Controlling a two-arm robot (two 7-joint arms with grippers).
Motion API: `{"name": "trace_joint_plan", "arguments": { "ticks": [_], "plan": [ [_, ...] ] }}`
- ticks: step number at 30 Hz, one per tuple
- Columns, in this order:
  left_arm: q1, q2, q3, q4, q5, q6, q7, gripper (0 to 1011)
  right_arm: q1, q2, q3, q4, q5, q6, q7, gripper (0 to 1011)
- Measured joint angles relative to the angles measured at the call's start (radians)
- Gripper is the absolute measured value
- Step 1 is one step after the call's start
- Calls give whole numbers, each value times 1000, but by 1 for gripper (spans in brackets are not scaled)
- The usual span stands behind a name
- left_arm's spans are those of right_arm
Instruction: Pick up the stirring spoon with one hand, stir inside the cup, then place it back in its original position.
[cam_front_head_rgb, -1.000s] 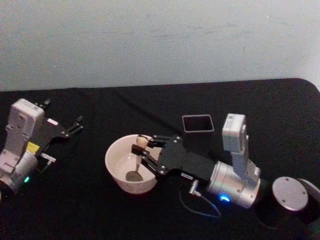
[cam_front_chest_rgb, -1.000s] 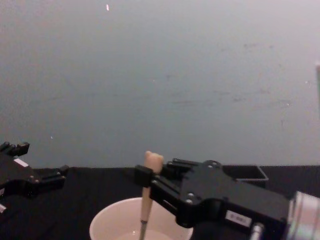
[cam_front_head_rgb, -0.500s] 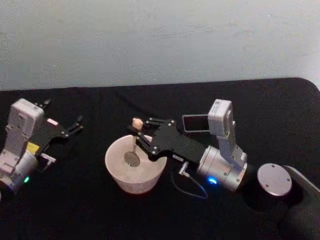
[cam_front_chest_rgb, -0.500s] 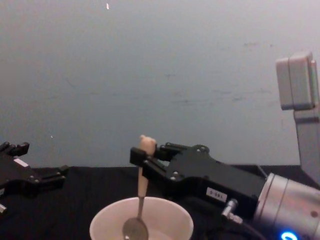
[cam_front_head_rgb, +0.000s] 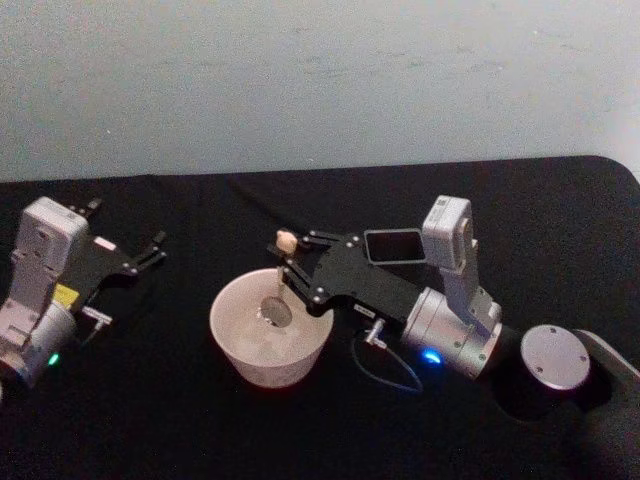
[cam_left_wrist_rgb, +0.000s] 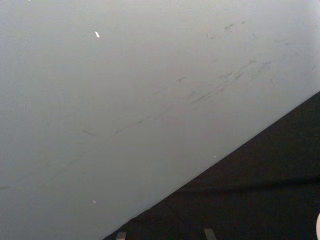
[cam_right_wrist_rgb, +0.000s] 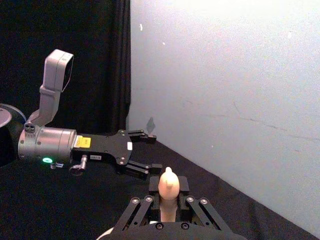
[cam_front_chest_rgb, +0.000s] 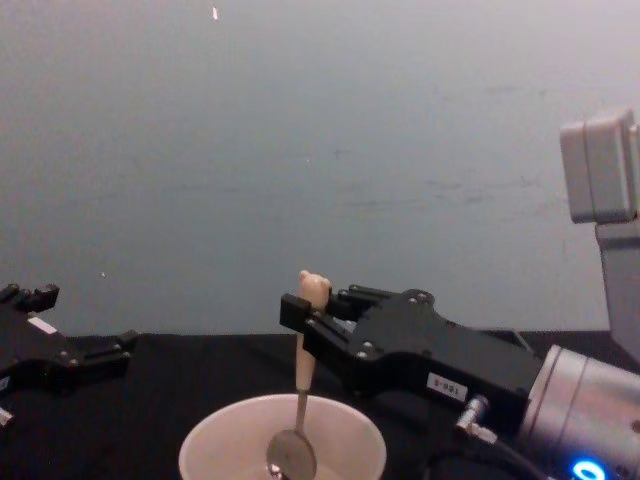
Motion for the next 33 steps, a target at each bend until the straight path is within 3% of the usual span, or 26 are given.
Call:
{"name": "trace_joint_plan", "arguments": {
  "ticks": [12,22,33],
  "plan": [
    [0,0,0,0,0,0,0,1001,-22,30,21,-26,-11,-2,-5,202],
    [0,0,0,0,0,0,0,1001,-80,70,22,-108,22,27,23,202],
    [0,0,0,0,0,0,0,1001,-70,43,-14,-99,21,32,32,202]
  ]
}}
